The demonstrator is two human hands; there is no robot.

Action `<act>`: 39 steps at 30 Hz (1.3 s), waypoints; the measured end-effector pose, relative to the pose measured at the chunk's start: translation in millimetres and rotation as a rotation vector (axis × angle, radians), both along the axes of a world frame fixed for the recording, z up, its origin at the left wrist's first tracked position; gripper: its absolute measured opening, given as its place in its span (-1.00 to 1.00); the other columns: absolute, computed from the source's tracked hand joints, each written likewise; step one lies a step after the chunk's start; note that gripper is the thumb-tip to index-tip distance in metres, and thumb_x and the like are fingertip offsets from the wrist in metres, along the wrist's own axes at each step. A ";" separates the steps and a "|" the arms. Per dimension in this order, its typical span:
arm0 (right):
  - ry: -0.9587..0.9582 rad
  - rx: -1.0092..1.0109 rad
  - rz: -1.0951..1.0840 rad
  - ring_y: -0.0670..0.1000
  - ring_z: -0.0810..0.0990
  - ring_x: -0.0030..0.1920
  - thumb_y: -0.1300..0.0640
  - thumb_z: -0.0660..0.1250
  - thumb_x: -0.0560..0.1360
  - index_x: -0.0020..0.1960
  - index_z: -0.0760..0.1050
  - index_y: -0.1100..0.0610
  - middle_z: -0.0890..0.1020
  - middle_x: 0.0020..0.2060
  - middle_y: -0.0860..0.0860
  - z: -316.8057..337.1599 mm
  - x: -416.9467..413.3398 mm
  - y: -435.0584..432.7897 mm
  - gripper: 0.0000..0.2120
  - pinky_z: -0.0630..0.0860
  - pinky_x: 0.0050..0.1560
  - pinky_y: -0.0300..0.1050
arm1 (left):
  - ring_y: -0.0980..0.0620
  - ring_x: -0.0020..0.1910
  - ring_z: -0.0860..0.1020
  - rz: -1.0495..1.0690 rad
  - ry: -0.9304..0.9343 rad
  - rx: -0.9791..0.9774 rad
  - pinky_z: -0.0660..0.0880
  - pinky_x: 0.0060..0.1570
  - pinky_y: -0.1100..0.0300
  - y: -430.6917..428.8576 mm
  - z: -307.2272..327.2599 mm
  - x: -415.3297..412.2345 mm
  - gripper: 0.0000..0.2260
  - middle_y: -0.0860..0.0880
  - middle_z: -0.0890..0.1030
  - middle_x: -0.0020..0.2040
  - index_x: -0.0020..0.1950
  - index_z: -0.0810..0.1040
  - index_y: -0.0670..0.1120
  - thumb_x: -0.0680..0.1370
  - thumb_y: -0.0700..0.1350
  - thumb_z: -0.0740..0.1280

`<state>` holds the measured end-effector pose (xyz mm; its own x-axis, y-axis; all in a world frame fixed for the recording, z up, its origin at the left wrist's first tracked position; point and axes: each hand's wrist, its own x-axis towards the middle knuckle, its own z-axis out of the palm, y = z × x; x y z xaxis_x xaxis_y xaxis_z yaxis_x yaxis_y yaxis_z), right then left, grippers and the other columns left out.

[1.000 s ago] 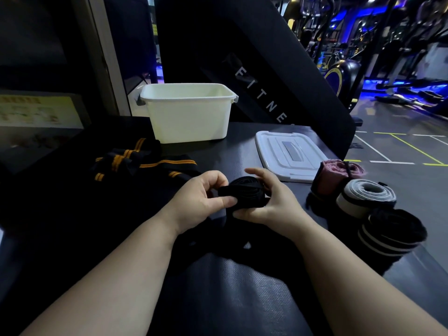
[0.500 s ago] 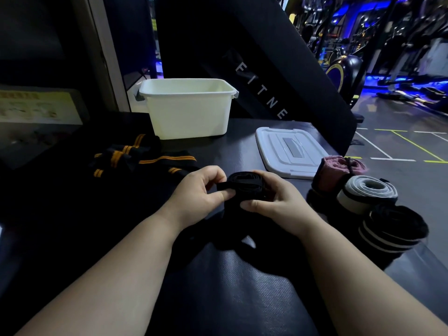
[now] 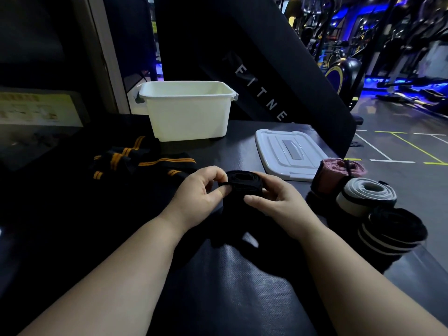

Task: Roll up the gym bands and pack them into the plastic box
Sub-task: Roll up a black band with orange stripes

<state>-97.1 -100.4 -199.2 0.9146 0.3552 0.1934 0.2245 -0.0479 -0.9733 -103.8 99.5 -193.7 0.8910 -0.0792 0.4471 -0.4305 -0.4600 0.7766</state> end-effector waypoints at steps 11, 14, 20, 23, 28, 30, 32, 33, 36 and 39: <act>-0.129 -0.077 -0.120 -0.12 0.63 0.03 0.17 0.43 0.43 0.09 0.54 -0.10 0.67 0.00 -0.05 1.5 -4.9 13.3 -0.71 0.53 0.12 -0.20 | 0.17 -0.25 0.42 0.026 -0.129 0.079 0.32 -0.20 0.43 -3.9 -2.2 -1.2 -0.90 0.11 0.46 -0.26 -0.18 0.47 -0.03 0.45 -0.14 0.39; -0.148 -0.110 -0.147 -0.19 0.62 0.01 0.22 0.43 0.48 0.12 0.50 -0.10 0.65 0.01 -0.08 2.4 -6.3 14.0 -0.68 0.50 0.08 -0.31 | 0.25 -0.22 0.45 -0.046 -0.112 0.003 0.34 -0.15 0.44 -3.5 -0.4 -3.0 -0.91 0.11 0.49 -0.23 -0.16 0.50 -0.03 0.44 -0.18 0.39; -0.188 -0.169 -0.183 -0.35 0.58 -0.07 0.32 0.38 0.50 0.13 0.48 -0.05 0.63 -0.02 -0.15 4.8 -8.4 14.4 -0.66 0.43 -0.03 -0.48 | 0.23 -0.19 0.47 -0.181 0.020 -0.133 0.38 -0.06 0.37 -1.7 -0.3 -3.8 -0.95 0.10 0.53 -0.17 -0.13 0.57 0.01 0.43 -0.08 0.38; -0.200 -0.178 -0.193 -0.39 0.56 -0.11 0.36 0.36 0.50 0.09 0.46 -0.08 0.61 -0.05 -0.18 5.5 -8.2 14.4 -0.64 0.40 -0.05 -0.51 | 0.05 -0.17 0.42 -0.283 0.109 -0.153 0.37 -0.08 0.27 4.3 -1.6 -5.8 -0.91 0.18 0.50 -0.12 -0.17 0.58 0.05 0.40 0.03 0.40; -0.179 -0.188 -0.194 -0.41 0.55 -0.10 0.37 0.34 0.50 0.17 0.44 -0.01 0.60 -0.03 -0.19 4.9 -6.3 13.4 -0.64 0.39 0.00 -0.51 | 0.19 -0.10 0.45 -0.352 0.184 -0.122 0.36 0.00 0.35 9.5 3.1 -8.5 -0.95 0.26 0.46 -0.11 -0.22 0.62 0.09 0.39 0.04 0.42; -0.191 -0.196 -0.192 -0.42 0.55 -0.09 0.35 0.34 0.51 0.15 0.44 -0.05 0.60 -0.03 -0.21 6.0 -6.9 13.4 -0.64 0.39 0.01 -0.50 | 0.17 -0.12 0.46 -0.306 0.175 -0.068 0.35 -0.01 0.38 7.8 3.3 -8.3 -0.93 0.24 0.45 -0.13 -0.25 0.60 0.03 0.42 -0.02 0.39; -0.197 -0.189 -0.181 -0.45 0.54 -0.10 0.34 0.33 0.52 0.11 0.44 -0.10 0.59 -0.05 -0.24 7.7 -7.6 12.7 -0.64 0.37 -0.03 -0.53 | 0.06 -0.16 0.46 -0.220 0.161 -0.020 0.34 -0.06 0.37 4.9 2.3 -7.6 -0.90 0.17 0.45 -0.14 -0.26 0.58 0.01 0.42 0.00 0.36; -0.196 -0.182 -0.172 -0.45 0.54 -0.10 0.34 0.33 0.53 0.10 0.44 -0.11 0.59 -0.05 -0.25 8.2 -7.5 12.0 -0.64 0.37 -0.04 -0.54 | 0.07 -0.19 0.45 -0.181 0.145 -0.001 0.34 -0.09 0.37 3.3 1.4 -7.0 -0.90 0.13 0.46 -0.13 -0.26 0.55 0.02 0.42 0.01 0.35; -0.186 -0.185 -0.139 -0.41 0.54 -0.06 0.32 0.33 0.53 0.13 0.44 -0.13 0.61 -0.02 -0.21 7.8 -7.0 10.0 -0.64 0.37 0.01 -0.50 | 0.18 -0.25 0.42 -0.071 0.083 0.044 0.34 -0.16 0.35 0.4 -4.2 -3.6 -0.81 0.06 0.49 -0.16 -0.30 0.46 0.07 0.46 -0.01 0.41; -0.172 -0.192 -0.112 -0.36 0.55 -0.02 0.30 0.33 0.54 0.16 0.45 -0.14 0.63 0.02 -0.13 6.2 -4.6 8.8 -0.63 0.38 0.05 -0.46 | 0.12 -0.25 0.43 0.044 0.033 0.068 0.36 -0.17 0.32 -2.4 -7.0 -2.7 -0.73 0.00 0.50 -0.20 -0.32 0.43 0.06 0.49 -0.12 0.46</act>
<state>-101.8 -91.6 -193.0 0.9097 0.2991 0.2880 0.3684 -0.2614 -0.8922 -106.5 97.1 -200.7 0.9083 -0.0685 0.4126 -0.3835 -0.5298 0.7564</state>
